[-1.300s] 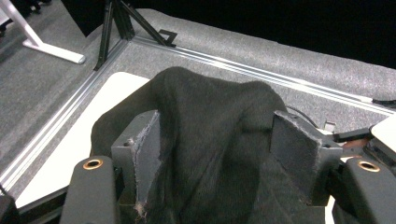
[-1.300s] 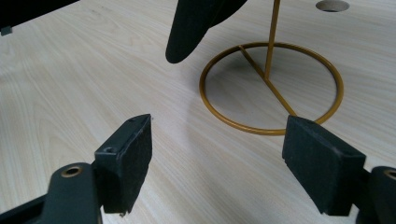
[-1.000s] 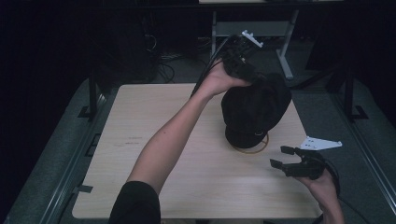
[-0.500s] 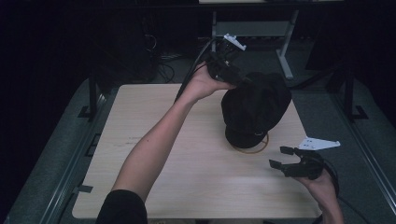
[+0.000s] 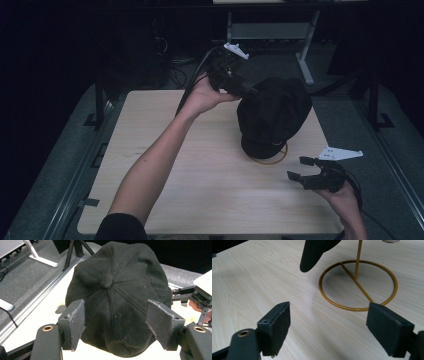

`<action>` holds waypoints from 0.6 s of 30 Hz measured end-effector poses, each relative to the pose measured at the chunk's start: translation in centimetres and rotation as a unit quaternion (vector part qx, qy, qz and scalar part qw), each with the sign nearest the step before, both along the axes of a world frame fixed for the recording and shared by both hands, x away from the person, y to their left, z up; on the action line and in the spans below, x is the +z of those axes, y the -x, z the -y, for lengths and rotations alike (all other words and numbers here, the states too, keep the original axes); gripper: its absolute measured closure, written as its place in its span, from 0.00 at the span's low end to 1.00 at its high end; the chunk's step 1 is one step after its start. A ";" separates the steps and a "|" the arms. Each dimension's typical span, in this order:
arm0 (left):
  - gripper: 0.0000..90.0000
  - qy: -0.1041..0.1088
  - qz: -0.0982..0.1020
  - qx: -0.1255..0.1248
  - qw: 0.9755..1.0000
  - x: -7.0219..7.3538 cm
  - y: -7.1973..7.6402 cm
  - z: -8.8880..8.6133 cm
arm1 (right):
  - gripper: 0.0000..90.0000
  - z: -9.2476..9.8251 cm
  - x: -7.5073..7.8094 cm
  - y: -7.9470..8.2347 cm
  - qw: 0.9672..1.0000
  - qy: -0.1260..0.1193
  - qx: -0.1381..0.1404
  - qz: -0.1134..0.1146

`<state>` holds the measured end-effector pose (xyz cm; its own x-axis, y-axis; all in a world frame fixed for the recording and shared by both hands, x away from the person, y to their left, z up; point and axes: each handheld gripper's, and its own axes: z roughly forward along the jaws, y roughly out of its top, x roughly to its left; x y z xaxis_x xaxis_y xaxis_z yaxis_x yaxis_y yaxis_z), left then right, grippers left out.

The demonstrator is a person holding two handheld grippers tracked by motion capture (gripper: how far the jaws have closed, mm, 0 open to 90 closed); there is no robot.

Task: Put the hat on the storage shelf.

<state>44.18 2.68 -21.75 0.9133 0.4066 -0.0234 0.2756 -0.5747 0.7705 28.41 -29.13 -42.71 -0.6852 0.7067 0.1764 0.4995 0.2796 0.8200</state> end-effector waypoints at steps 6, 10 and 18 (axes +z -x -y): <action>0.34 0.006 -0.009 0.009 1.000 -0.7 0.2 -1.3 | 0.20 -0.3 0.1 0.0 1.000 -0.001 0.003 0.001; 0.33 0.006 -0.008 0.014 1.000 -1.1 0.3 -2.1 | 0.20 -0.4 0.0 0.0 1.000 0.000 0.005 -0.001; 0.32 0.007 -0.006 0.020 1.000 -1.7 0.8 -3.3 | 0.20 -0.4 0.0 0.0 1.000 0.002 0.005 -0.004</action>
